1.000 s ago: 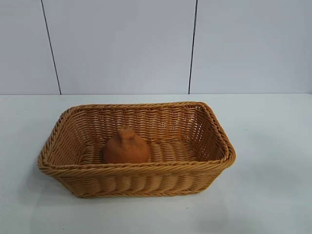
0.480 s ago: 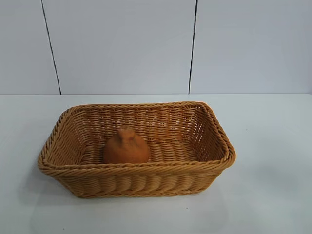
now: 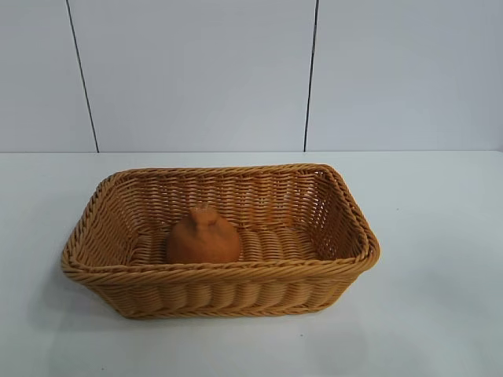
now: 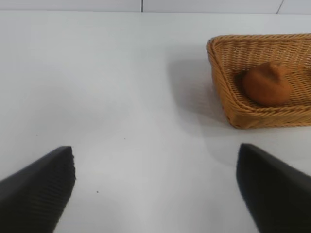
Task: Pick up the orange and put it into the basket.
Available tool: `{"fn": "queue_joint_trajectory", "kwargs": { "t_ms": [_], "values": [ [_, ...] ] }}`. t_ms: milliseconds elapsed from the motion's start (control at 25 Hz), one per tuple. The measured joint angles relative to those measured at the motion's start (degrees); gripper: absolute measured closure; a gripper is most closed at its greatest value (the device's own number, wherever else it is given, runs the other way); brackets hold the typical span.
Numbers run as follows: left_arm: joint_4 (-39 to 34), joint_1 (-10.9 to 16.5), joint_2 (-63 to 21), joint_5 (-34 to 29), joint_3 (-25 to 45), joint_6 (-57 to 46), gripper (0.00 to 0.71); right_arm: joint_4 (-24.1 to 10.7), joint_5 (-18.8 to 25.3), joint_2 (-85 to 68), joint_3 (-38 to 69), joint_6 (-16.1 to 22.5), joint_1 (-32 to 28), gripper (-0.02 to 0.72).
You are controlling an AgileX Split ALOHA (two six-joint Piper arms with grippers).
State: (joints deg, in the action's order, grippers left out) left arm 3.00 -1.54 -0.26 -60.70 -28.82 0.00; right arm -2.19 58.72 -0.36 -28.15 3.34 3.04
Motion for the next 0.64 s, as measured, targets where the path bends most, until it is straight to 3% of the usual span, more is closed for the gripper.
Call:
{"fn": "queue_joint_trajectory", "kwargs": {
  "t_ms": [640],
  "values": [
    [0.0, 0.0, 0.0, 0.0, 0.0, 0.0, 0.067, 0.4, 0.0, 0.0, 0.0, 0.0, 0.0, 0.106]
  ]
}}
